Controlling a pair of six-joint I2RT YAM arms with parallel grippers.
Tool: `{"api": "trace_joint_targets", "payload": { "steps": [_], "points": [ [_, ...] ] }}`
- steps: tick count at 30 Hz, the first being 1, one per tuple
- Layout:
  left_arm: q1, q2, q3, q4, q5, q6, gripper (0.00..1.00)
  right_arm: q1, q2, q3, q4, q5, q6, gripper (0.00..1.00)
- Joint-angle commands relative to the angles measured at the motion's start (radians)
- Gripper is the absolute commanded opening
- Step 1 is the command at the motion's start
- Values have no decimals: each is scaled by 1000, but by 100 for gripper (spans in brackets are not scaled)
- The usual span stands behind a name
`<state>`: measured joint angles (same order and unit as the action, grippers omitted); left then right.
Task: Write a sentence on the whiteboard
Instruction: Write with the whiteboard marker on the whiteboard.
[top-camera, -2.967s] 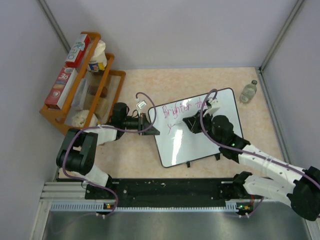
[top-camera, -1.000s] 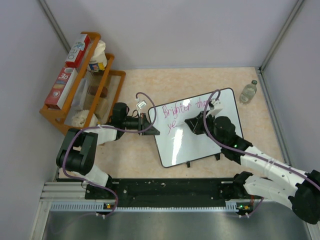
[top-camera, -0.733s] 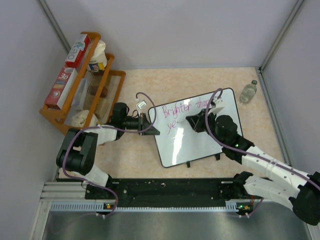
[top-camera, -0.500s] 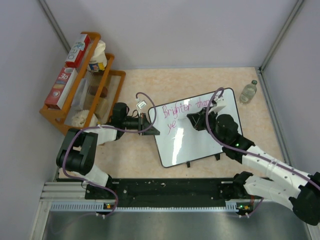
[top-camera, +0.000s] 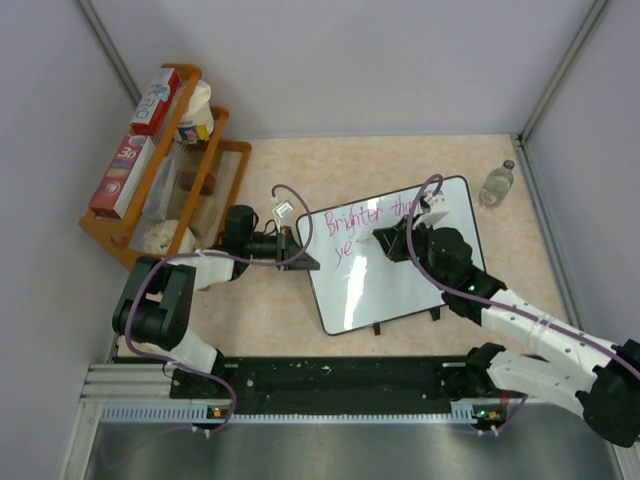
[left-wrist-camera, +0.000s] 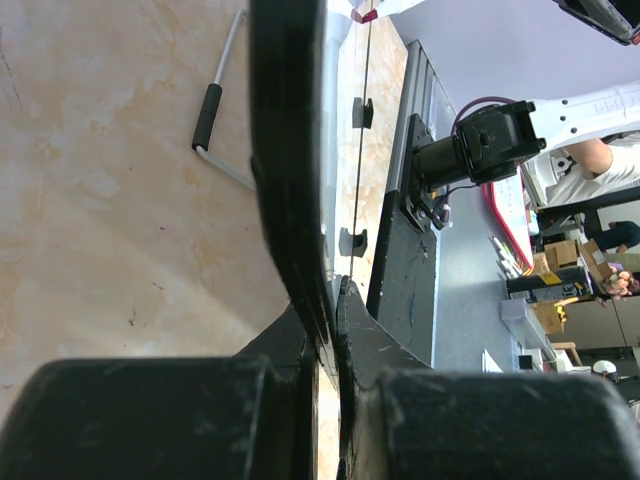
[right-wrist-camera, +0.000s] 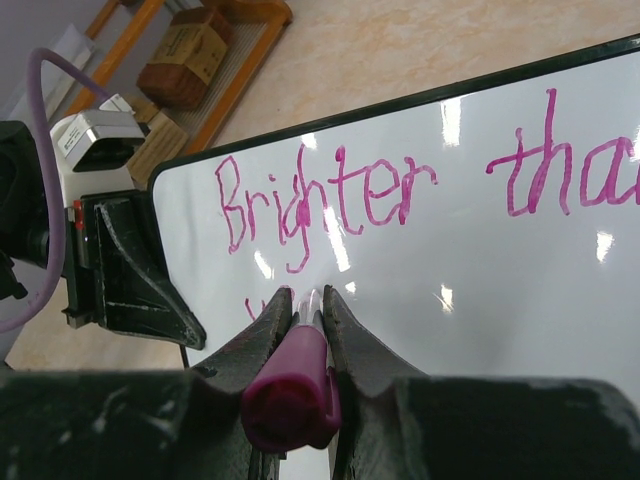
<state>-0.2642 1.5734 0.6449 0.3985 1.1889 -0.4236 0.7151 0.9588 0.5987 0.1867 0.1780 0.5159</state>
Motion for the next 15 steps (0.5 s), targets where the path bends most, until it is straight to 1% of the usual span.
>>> {"api": "trace_joint_targets", "payload": {
  "steps": [1,8,15],
  "points": [
    [-27,16,-31,-1,-84,194,0,-8,14,30,20,-28,-13,0],
    [-27,16,-33,-1,-86,194,0,-9,1,1,7,-40,-8,0],
    [-27,16,-31,-1,-86,194,0,-8,-32,-23,-27,-9,-11,0]
  ]
}}
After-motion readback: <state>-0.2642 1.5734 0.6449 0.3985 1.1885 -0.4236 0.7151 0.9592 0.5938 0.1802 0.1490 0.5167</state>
